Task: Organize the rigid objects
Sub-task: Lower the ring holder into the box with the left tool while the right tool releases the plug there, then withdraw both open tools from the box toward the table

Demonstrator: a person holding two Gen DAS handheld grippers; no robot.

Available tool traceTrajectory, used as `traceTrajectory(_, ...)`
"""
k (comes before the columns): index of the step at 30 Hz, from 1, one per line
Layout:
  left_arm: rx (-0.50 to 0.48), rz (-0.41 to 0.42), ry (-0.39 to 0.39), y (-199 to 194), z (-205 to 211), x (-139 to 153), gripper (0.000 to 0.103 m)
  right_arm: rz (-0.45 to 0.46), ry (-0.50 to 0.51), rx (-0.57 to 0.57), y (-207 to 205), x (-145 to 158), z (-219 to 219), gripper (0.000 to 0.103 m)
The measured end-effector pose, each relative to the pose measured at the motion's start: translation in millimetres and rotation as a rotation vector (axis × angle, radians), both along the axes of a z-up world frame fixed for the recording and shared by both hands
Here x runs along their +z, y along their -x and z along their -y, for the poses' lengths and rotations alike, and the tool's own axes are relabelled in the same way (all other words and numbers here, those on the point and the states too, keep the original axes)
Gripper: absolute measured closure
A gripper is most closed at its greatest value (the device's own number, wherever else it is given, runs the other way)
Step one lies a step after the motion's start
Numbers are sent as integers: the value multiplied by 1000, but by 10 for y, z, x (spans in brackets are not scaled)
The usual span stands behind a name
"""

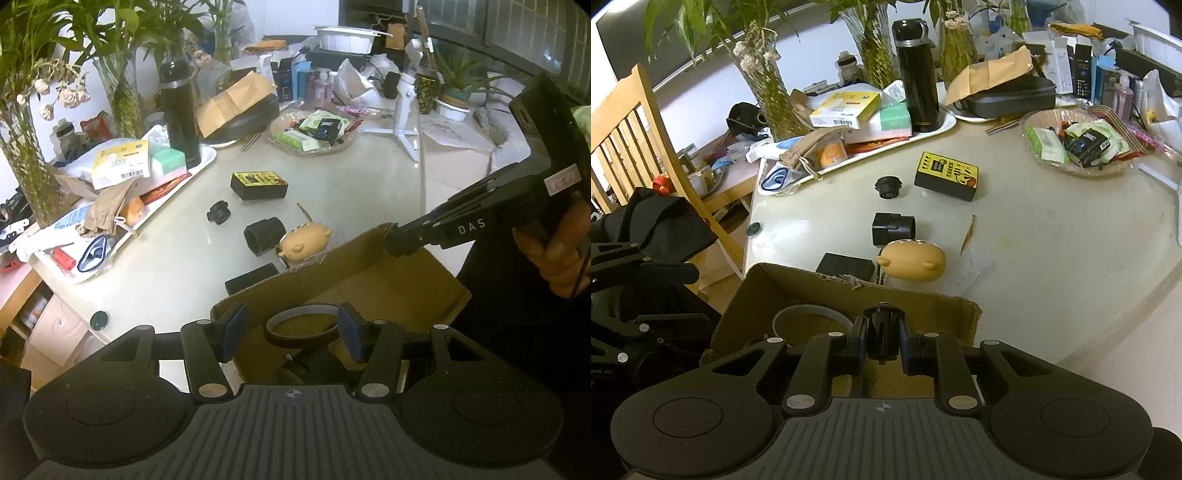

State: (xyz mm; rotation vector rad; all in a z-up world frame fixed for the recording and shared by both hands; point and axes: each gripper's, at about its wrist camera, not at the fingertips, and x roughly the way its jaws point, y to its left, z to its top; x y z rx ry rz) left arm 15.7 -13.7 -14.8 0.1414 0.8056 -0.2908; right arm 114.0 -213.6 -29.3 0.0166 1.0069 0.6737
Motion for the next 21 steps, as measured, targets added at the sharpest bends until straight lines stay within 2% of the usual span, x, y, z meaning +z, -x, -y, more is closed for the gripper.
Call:
traceTrajectory(4,3,-11,-5,0,-5,-30,50,-13,19,-1,-34,-33,-23,77)
traceTrajectory(6,0,-10,-5,2,-4,-30,50,-7,20,2,-27,-30,-27,57)
traceTrajectory(10,6,-7,-1,-12,-4,-32,50,1,16,2,-8,-26,-20,45)
traceTrajectory(14,14,-3,11,-41,10,-29,50,2,10,2,4,-19,-21,27)
traceTrajectory(21,0,-4,34,-70,51,-36,50,11,-1,-2,-21,52,-12,20)
